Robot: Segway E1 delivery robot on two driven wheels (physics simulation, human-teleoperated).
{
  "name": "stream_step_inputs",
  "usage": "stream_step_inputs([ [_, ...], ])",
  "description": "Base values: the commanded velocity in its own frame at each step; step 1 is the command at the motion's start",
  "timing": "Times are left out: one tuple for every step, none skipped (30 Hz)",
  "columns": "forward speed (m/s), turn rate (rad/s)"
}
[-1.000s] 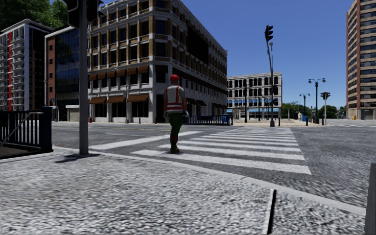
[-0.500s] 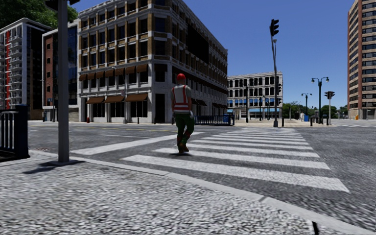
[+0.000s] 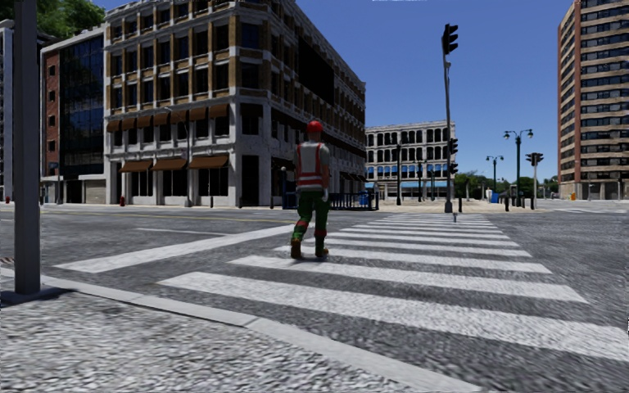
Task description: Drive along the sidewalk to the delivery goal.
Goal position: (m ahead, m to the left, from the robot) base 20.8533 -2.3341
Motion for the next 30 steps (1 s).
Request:
stream_step_inputs([
  [1.26, -0.5],
  [1.26, -0.5],
  [1.26, -0.5],
  [1.26, -0.5],
  [1.26, -0.5],
  [1.26, -0.5],
  [1.26, -0.5],
  [1.26, -0.46],
  [1.26, -0.26],
  [1.26, -0.26],
  [1.26, -0.11],
  [1.26, -0.08],
  [1.26, -0.07],
  [1.26, -0.07],
  [1.26, -0.07],
  [1.26, -0.07],
  [1.26, -0.07],
  [1.26, -0.33],
  [1.26, -0.33],
  [1.26, -0.33],
  [1.26, -0.33],
  [1.26, -0.34],
  [1.26, -0.34],
  [1.26, -0.44],
  [1.26, -0.55],
  [1.26, -0.57],
  [1.26, -0.57],
  [1.26, -0.58],
  [1.26, -0.58],
  [1.26, -0.58],
])
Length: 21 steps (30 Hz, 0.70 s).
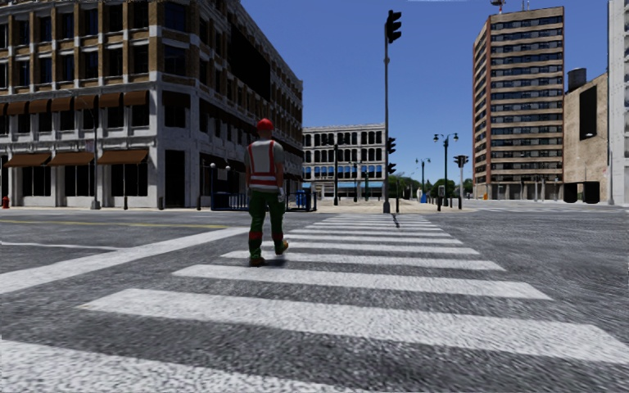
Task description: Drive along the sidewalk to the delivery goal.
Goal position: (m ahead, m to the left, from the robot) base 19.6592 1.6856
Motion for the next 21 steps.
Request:
stream_step_inputs([
  [1.26, -0.58],
  [1.26, -0.58],
  [1.26, -0.57],
  [1.26, -0.57],
  [1.26, -0.41],
  [1.26, -0.13],
  [1.26, 0.0],
  [1.26, 0.0],
  [1.26, 0.0],
  [1.26, 0.0],
  [1.26, 0.0],
  [1.26, 0.0],
  [1.26, 0.0],
  [1.26, 0.0],
  [1.26, 0.0],
  [1.26, 0.0],
  [1.26, 0.0],
  [1.26, 0.0],
  [1.26, 0.0],
  [1.26, 0.0],
  [1.26, 0.0],
])
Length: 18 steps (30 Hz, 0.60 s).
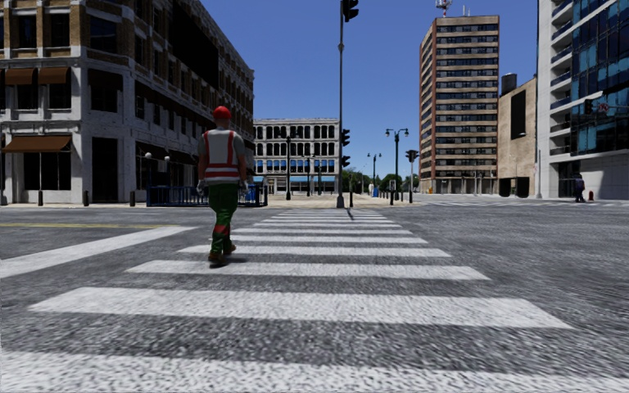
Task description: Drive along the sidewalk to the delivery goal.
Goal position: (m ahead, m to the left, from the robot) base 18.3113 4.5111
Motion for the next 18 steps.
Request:
stream_step_inputs([
  [1.26, 0.0],
  [1.26, 0.0],
  [1.26, 0.0],
  [1.26, 0.0],
  [1.26, 0.0],
  [1.27, 0.0],
  [1.29, 0.0],
  [1.29, 0.0],
  [1.29, 0.0],
  [1.29, 0.0],
  [1.29, 0.0],
  [1.29, 0.0],
  [1.29, 0.0],
  [1.29, 0.0],
  [1.29, 0.0],
  [1.29, 0.0],
  [1.29, 0.0],
  [1.3, 0.0],
])
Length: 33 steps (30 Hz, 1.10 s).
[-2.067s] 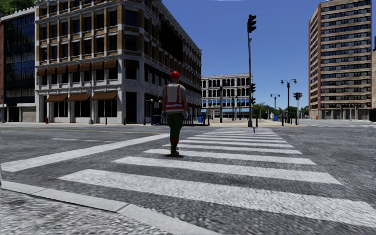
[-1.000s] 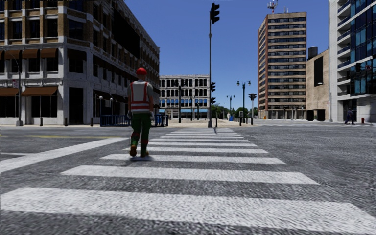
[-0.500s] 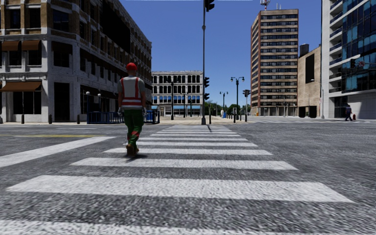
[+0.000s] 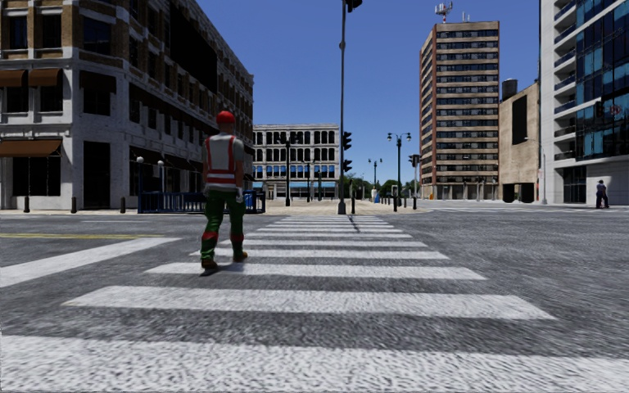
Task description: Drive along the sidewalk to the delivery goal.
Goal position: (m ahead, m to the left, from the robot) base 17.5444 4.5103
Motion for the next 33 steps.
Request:
stream_step_inputs([
  [1.3, 0.0],
  [1.3, 0.0],
  [1.3, 0.0],
  [1.3, 0.0],
  [1.3, 0.0],
  [1.3, 0.0],
  [1.3, 0.0],
  [1.31, 0.0],
  [1.31, 0.0],
  [1.32, 0.0],
  [1.35, 0.0],
  [1.35, 0.0],
  [1.39, 0.0],
  [1.44, 0.0],
  [1.46, 0.0],
  [1.46, 0.0],
  [1.46, 0.0],
  [1.47, 0.0],
  [1.47, 0.0],
  [1.47, 0.0],
  [1.47, 0.0],
  [1.47, 0.0],
  [1.47, 0.0],
  [1.47, 0.0],
  [1.47, 0.0],
  [1.47, 0.0],
  [1.47, 0.0],
  [1.47, 0.0],
  [1.47, 0.0],
  [1.47, 0.0],
  [1.51, 0.0],
  [1.51, 0.0],
  [1.62, 0.0],
])
